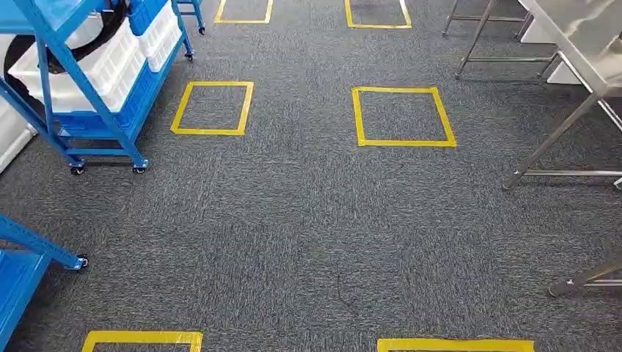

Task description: Take the parts from the cabinet and place them on the table.

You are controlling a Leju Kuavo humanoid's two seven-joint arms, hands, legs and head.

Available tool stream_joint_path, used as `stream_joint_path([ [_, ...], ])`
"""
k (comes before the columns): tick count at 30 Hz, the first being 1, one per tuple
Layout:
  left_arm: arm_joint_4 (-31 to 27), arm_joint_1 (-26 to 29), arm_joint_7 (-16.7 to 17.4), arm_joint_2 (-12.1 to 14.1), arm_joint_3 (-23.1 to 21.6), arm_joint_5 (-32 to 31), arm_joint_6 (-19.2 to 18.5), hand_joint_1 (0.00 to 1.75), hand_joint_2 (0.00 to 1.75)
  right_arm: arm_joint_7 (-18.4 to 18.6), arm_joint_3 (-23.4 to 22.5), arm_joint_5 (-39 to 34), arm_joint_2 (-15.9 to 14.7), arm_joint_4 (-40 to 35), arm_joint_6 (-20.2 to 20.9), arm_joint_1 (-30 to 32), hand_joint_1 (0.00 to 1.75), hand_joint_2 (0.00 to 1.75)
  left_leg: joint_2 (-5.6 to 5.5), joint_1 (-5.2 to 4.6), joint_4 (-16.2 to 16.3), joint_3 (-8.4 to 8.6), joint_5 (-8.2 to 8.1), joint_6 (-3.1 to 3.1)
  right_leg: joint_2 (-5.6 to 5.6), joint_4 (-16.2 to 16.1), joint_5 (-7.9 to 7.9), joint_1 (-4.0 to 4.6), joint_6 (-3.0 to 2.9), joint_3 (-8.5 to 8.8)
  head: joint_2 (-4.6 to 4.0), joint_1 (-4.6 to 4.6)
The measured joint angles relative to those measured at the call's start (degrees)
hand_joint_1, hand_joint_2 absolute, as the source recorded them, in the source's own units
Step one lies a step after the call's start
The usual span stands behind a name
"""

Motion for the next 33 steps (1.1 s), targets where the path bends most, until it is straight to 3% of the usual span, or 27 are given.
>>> stream_joint_path([
  [1, 0.0, -0.04, -0.02, -0.02, 0.0, 0.0, 0.0, 0.0, 0.0, 0.02, 0.0, 0.0, -0.02, 0.0, 0.0, 0.06, 0.0, 0.0, -0.23, 0.09, -0.29, 0.04, 0.23, 0.42, 1.94, 1.23, -1.01, -0.34, 0.22, -0.24, 0.0, 0.02],
  [2, 0.0, -0.11, -0.02, -0.02, 0.0, 0.0, 0.0, 0.0, 0.0, 0.0, -0.02, 0.0, -0.02, 0.0, 0.0, 0.2, 0.0, 0.0, -0.45, 0.1, -0.29, -0.06, 0.36, 0.82, 3.41, 4.15, -3.13, -0.29, 0.17, -1.68, 0.0, 0.0],
  [4, -0.02, -0.29, 0.0, 0.0, 0.0, 0.0, -0.02, 0.0, 0.0, 0.0, -0.07, 0.02, -0.02, 0.0, 0.07, 0.36, 0.0, 0.0, -1.25, -0.1, -0.27, -0.18, 0.34, 1.0, 4.63, 13.16, -7.41, -0.33, 0.17, -6.19, 0.0, 0.0],
  [5, -0.04, -0.29, 0.0, 0.02, 0.0, -0.02, -0.02, 0.0, 0.0, 0.02, -0.07, 0.07, 0.0, 0.0, 0.15, 0.39, 0.0, 0.0, -1.73, -0.2, -0.22, -0.2, 0.31, 1.05, 4.75, 16.78, -8.29, -0.33, 0.2, -8.19, 0.0, 0.0],
  [6, -0.07, -0.28, 0.0, 0.07, -0.02, -0.02, -0.02, 0.0, 0.0, 0.02, -0.07, 0.15, 0.0, 0.02, 0.15, 0.48, 0.0, 0.0, -2.32, -0.29, -0.19, -0.12, 0.28, 1.08, 4.78, 17.74, -7.62, -0.36, 0.19, -9.02, 0.0, 0.0],
  [7, -0.07, -0.26, 0.0, 0.09, -0.02, -0.04, -0.04, 0.0, 0.0, 0.02, -0.07, 0.17, 0.0, 0.02, 0.15, 0.51, 0.0, 0.0, -2.9, -0.3, -0.13, 0.01, 0.22, 1.07, 4.84, 15.93, -5.55, -0.36, 0.12, -8.51, 0.0, 0.0],
  [9, -0.07, -0.28, 0.0, 0.07, -0.07, -0.17, -0.11, 0.0, 0.0, 0.02, -0.07, 0.22, 0.0, 0.0, 0.11, 0.53, 0.0, 0.0, -4.18, -0.3, 0.07, 0.27, 0.02, 0.85, 5.57, 6.76, 0.23, -0.35, -0.27, -4.66, 0.0, 0.0],
  [10, -0.07, -0.26, 0.02, 0.07, -0.09, -0.22, -0.13, 0.0, 0.0, 0.02, -0.07, 0.24, -0.02, 0.02, 0.09, 0.66, 0.0, 0.0, -4.58, -0.21, 0.17, 0.18, -0.11, 0.65, 7.3, 2.41, 2.08, -0.36, -0.59, -2.86, 0.0, 0.0],
  [11, -0.07, -0.38, 0.0, -0.07, -0.09, -0.28, -0.15, 0.0, 0.0, 0.02, -0.11, 0.26, -0.04, 0.0, 0.09, 0.68, 0.0, 0.0, -4.93, -0.63, 0.6, -0.05, -0.34, 0.28, 8.16, 1.09, 1.32, -0.22, -0.74, -2.5, 0.0, 0.0],
  [14, -0.07, -0.17, 0.0, -0.07, -0.13, -0.37, -0.15, 0.0, 0.0, 0.02, -0.11, 0.26, -0.04, 0.0, 0.07, 0.28, 0.0, 0.0, -5.92, -0.15, 0.12, -0.3, -0.21, -0.71, 7.14, 1.05, 1.48, 0.17, -1.31, -2.47, 0.0, 0.0],
  [15, -0.07, -0.13, 0.0, -0.04, -0.13, -0.37, -0.13, 0.0, 0.0, 0.02, -0.11, 0.26, -0.02, 0.0, 0.07, 0.14, 0.0, 0.0, -6.17, -0.36, 0.15, -0.32, -0.32, -1.18, 6.68, 0.33, 1.8, -0.36, -1.81, -2.19, 0.0, -0.02],
  [16, -0.09, -0.1, -0.02, -0.04, -0.13, -0.37, -0.09, 0.0, 0.0, 0.04, -0.11, 0.28, -0.02, 0.0, 0.07, 0.16, 0.0, 0.0, -4.58, -0.17, 1.16, -0.37, -0.91, -1.24, 5.95, -0.06, 2.03, -0.43, -2.18, -1.87, 0.0, 0.0],
  [17, -0.07, -0.21, -0.02, -0.11, -0.13, -0.39, -0.07, 0.0, 0.0, 0.04, -0.11, 0.26, -0.02, 0.0, 0.07, 0.35, 0.0, 0.0, -2.87, -0.25, 3.59, -1.57, -2.75, -1.43, 5.62, -0.19, 1.97, -0.38, -2.63, -1.76, 0.0, -0.02],
  [18, -0.09, -0.35, -0.02, -0.2, -0.13, -0.42, -0.04, 0.0, 0.0, 0.09, -0.13, 0.26, -0.02, 0.0, 0.02, 0.47, 0.0, 0.0, -2.08, -0.11, 7.78, -3.62, -5.17, -1.67, 4.98, -0.18, 1.91, -0.27, -2.81, -1.76, 0.0, -0.02],
  [20, -0.09, -0.38, -0.02, -0.22, -0.13, -0.42, -0.04, 0.0, 0.0, 0.11, -0.13, 0.26, -0.02, 0.0, 0.02, 0.57, 0.0, 0.0, -1.68, 0.19, 16.4, -7.84, -8.67, -2.16, 3.89, -0.15, 1.75, -0.07, -2.97, -1.74, 0.0, -0.02],
  [21, -0.09, -0.29, -0.02, -0.22, -0.13, -0.42, -0.04, 0.0, 0.0, 0.11, -0.13, 0.26, -0.02, 0.0, 0.04, 0.55, 0.0, 0.0, -1.56, 0.33, 18.24, -8.78, -8.75, -2.29, 3.47, -0.14, 1.69, -0.06, -2.93, -1.69, 0.0, 0.0],
  [22, -0.09, -0.17, 0.0, -0.22, -0.13, -0.42, -0.04, 0.0, 0.0, 0.11, -0.13, 0.26, -0.02, 0.0, 0.09, 0.54, 0.0, 0.0, -1.4, 0.43, 17.26, -8.35, -7.53, -2.39, 3.05, -0.13, 1.59, -0.08, -2.85, -1.57, 0.0, -0.02],
  [23, -0.09, -0.09, 0.02, -0.22, -0.13, -0.37, -0.04, 0.0, 0.0, 0.11, -0.15, 0.28, 0.0, 0.0, 0.11, 0.53, 0.0, 0.0, -1.13, 0.55, 13.77, -6.63, -5.24, -2.46, 2.64, -0.1, 1.45, -0.11, -2.69, -1.39, 0.0, -0.02],
  [24, -0.09, -0.09, 0.09, -0.22, -0.13, -0.33, -0.04, 0.0, 0.0, 0.11, -0.15, 0.28, 0.0, 0.0, 0.17, 0.52, 0.0, 0.0, -0.77, 0.65, 8.8, -4.14, -2.71, -2.45, 2.23, -0.06, 1.29, -0.16, -2.49, -1.14, 0.0, -0.02],
  [25, -0.09, -0.12, 0.15, -0.2, -0.13, -0.24, -0.11, 0.0, 0.0, 0.11, -0.15, 0.33, 0.0, 0.0, 0.26, 0.52, 0.0, 0.0, 0.37, 0.68, 3.38, -1.3, -0.39, -2.37, 1.8, 0.04, 1.05, -0.2, -2.18, -0.88, 0.0, -0.02],
  [26, -0.09, -0.22, 0.24, -0.22, -0.13, -0.22, -0.18, 0.0, 0.0, 0.11, -0.15, 0.35, 0.0, 0.0, 0.28, 0.56, 0.0, 0.0, 1.87, 0.37, 0.83, -0.26, -0.81, -2.17, 1.44, 0.25, 0.77, 0.1, -1.77, -0.85, 0.0, 0.0],
  [27, -0.09, -0.33, 0.33, -0.22, -0.13, -0.2, -0.2, 0.0, 0.0, 0.11, -0.18, 0.35, 0.0, 0.0, 0.28, 0.52, 0.0, 0.0, 1.02, 0.16, 0.66, -0.28, -0.45, -1.49, 1.19, 0.36, 0.57, 0.21, -1.38, -0.85, 0.0, 0.0],
  [30, -0.09, -0.05, 0.5, -0.2, -0.13, -0.07, -0.22, 0.0, 0.0, 0.11, -0.2, 0.37, 0.0, 0.0, 0.31, 0.07, 0.0, 0.0, 0.09, -0.19, 0.52, -0.55, -0.36, -0.42, 0.43, 0.0, 0.66, 0.06, -0.47, -0.39, 0.0, 0.0],
  [31, -0.09, -0.05, 0.53, -0.22, -0.13, 0.02, -0.22, 0.0, 0.0, 0.11, -0.2, 0.42, -0.02, 0.0, 0.31, 0.04, 0.0, 0.0, -0.2, 0.25, -0.12, 0.08, 0.1, 0.24, 1.29, 0.37, 0.23, -0.3, 0.0, -0.35, 0.0, -0.02],
  [32, -0.09, -0.11, 0.63, -0.22, -0.13, 0.2, -0.22, 0.0, 0.0, 0.15, -0.22, 0.42, 0.0, 0.0, 0.31, 0.13, 0.0, 0.0, -0.41, 0.18, -0.23, 0.14, 0.23, 0.55, 3.28, 1.85, -1.01, -0.34, 0.14, -0.87, 0.0, 0.0],
  [33, -0.09, -0.18, 0.79, -0.2, -0.13, 0.22, -0.22, 0.0, 0.0, 0.17, -0.24, 0.44, 0.0, 0.0, 0.33, 0.18, 0.0, 0.0, -0.64, 0.14, -0.22, 0.02, 0.34, 0.81, 4.29, 5.07, -3.17, -0.33, 0.11, -2.5, 0.0, 0.0],
])
